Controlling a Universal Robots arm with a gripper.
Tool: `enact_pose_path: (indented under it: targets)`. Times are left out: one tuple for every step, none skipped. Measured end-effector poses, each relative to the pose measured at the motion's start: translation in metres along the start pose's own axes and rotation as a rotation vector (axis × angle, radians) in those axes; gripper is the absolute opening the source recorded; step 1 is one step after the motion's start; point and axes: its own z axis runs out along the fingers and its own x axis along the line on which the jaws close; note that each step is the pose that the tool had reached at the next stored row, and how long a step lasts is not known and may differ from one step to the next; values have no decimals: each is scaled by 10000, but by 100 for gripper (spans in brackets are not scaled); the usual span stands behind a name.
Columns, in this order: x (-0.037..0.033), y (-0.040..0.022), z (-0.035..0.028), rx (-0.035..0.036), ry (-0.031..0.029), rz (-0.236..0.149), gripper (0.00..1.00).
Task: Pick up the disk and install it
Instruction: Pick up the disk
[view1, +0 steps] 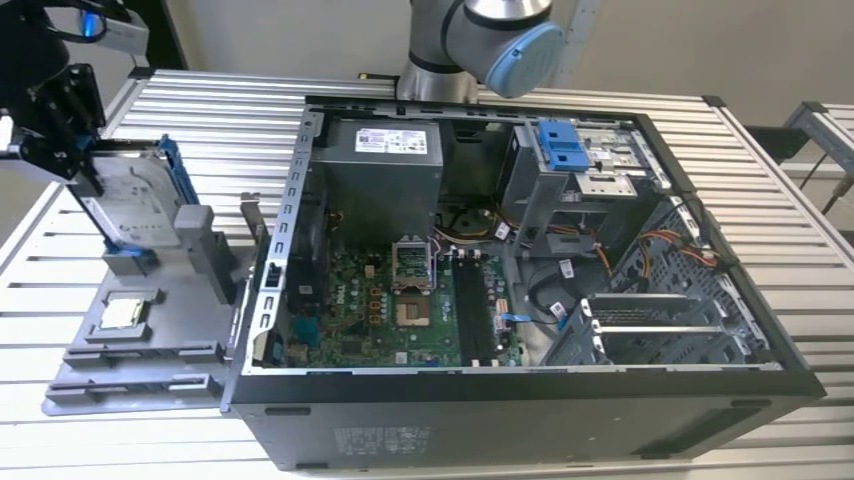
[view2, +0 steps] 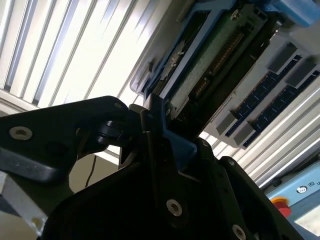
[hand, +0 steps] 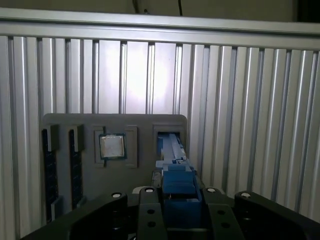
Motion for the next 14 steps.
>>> enact_pose_path:
  targets:
    - [-1, 0, -26, 0, 0, 0, 0]
    - [-1, -1, -55, 0, 0, 0, 0]
    - [-2, -1, -83, 0, 0, 0, 0]
    - [-2, -1, -113, -1, 0, 0, 0]
    - [-3, -1, -142, 0, 0, 0, 0]
    - [-3, -1, -168, 0, 0, 0, 0]
    - [-4, -1, -196, 1, -1, 1, 0]
    - [-4, -2, -224, 0, 0, 0, 0]
    - [-5, -2, -251, 0, 0, 0, 0]
    - [-5, -2, -280, 0, -1, 1, 0]
    - [-6, -2, -304, 1, -1, 0, 0]
    - [-6, -2, -334, 0, -1, 0, 0]
    - [-7, -3, -360, -1, 0, 0, 0]
    - [-7, -3, -384, 0, 0, 1, 0]
